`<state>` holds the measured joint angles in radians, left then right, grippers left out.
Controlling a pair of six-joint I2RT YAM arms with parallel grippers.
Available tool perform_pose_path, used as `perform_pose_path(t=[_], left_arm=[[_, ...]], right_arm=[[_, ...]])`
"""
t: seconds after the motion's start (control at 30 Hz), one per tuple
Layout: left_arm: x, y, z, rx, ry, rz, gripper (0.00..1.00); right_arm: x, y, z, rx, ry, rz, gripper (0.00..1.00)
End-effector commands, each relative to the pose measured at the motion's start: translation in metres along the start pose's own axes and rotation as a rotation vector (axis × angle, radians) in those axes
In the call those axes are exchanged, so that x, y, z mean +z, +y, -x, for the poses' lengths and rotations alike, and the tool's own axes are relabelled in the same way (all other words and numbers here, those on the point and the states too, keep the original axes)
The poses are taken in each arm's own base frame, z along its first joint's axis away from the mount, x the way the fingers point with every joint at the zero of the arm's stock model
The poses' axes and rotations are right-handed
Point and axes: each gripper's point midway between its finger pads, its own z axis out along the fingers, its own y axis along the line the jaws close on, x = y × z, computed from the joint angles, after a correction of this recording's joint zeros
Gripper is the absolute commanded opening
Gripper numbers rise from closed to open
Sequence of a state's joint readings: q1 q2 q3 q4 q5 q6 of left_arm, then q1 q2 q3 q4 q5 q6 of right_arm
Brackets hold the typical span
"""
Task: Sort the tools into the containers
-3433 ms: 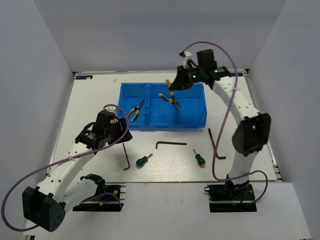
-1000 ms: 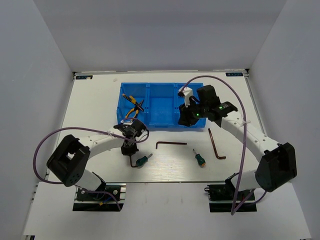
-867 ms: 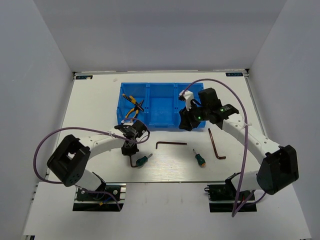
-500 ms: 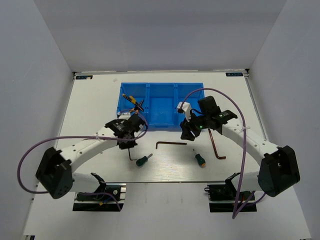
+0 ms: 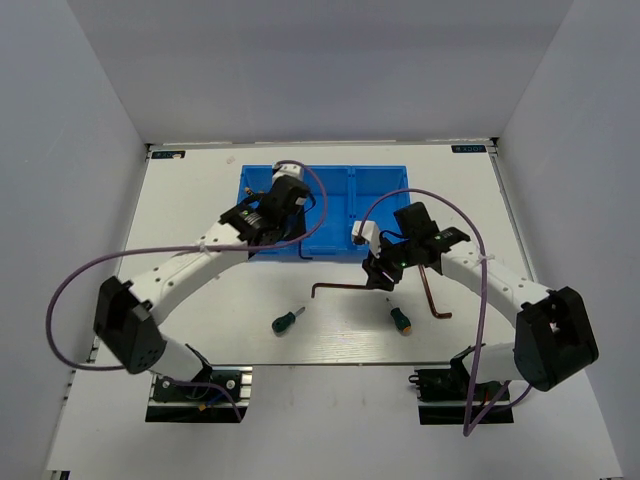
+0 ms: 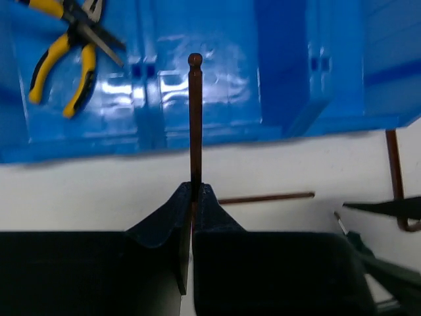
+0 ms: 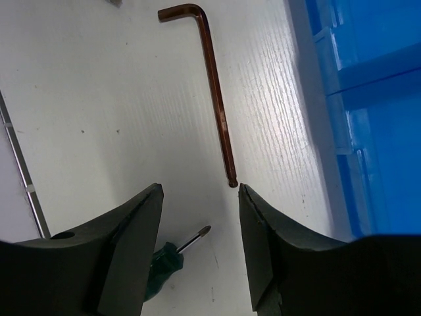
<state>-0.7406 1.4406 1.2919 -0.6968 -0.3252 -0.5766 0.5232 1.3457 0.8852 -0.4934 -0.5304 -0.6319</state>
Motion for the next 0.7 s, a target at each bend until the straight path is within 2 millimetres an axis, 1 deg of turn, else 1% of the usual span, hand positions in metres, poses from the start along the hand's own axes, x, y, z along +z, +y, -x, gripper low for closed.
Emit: perform_pose_path(t=[0.0,0.03,0.07,0.1,0.17,0.2,0.23,0.27,0.3,0.33,0.37,0.4,0.47,0.5,0.57,0.6,0.63,0.67], left_arm=[[0.013,-0.022,0.056,-0.001,-0.174,-0.047,0.0],[0.016,-0.027,0.069,-0.004,-0.214,-0.05,0.0],[0.021,-0.028,0.073,0.006,-0.221,-0.034,0.0],[0.035,-0.035,0.081,0.022,-0.228,-0.022,0.0],[0.05,-0.038,0.085,0.036,-0.227,0.006,0.0],[0.054,-0.043,0.094,0.03,-0.243,0.011,0.0],[0.072,-0.042,0.086,0.043,-0.219,0.042,0.0],[0.08,-0.039,0.089,0.036,-0.227,0.06,0.0],[0.085,-0.045,0.092,0.033,-0.228,0.043,0.1],[0.091,-0.047,0.092,0.044,-0.228,0.045,0.18],[0.104,-0.046,0.092,0.045,-0.215,0.06,0.22],[0.111,-0.047,0.089,0.053,-0.198,0.069,0.22],[0.126,-0.046,0.08,0.076,-0.148,0.096,0.32],[0.13,-0.043,0.075,0.083,-0.136,0.113,0.37],[0.131,-0.045,0.077,0.07,-0.144,0.109,0.44],[0.132,-0.04,0.079,0.064,-0.145,0.115,0.47],[0.127,-0.042,0.085,0.056,-0.164,0.105,0.54],[0.127,-0.042,0.085,0.056,-0.164,0.105,0.58]], right_arm=[[-0.007,-0.004,0.012,-0.056,-0.042,-0.032,0.56],[-0.008,-0.005,0.012,-0.056,-0.043,-0.042,0.56],[-0.009,-0.005,0.011,-0.058,-0.042,-0.046,0.56],[-0.009,-0.005,0.011,-0.07,-0.042,-0.046,0.56],[-0.008,-0.005,0.008,-0.081,-0.035,-0.047,0.56],[-0.007,-0.005,0.005,-0.095,-0.032,-0.044,0.58],[-0.006,-0.003,0.001,-0.115,-0.024,-0.036,0.58],[-0.006,-0.003,0.0,-0.152,-0.022,-0.028,0.58],[-0.004,-0.002,-0.001,-0.184,-0.016,-0.018,0.59],[-0.003,-0.003,-0.005,-0.186,-0.009,-0.017,0.59],[-0.002,-0.003,-0.006,-0.192,-0.004,-0.017,0.59],[-0.003,-0.004,-0.005,-0.19,-0.004,-0.019,0.59],[-0.002,-0.006,-0.006,-0.193,0.001,-0.024,0.59],[-0.001,-0.006,-0.008,-0.193,0.006,-0.02,0.59],[0.002,-0.008,-0.009,-0.187,0.005,-0.02,0.59],[0.005,-0.008,-0.011,-0.177,0.011,-0.011,0.59],[0.007,-0.009,-0.009,-0.177,0.003,-0.013,0.6],[0.01,-0.011,-0.011,-0.171,0.008,-0.012,0.6]])
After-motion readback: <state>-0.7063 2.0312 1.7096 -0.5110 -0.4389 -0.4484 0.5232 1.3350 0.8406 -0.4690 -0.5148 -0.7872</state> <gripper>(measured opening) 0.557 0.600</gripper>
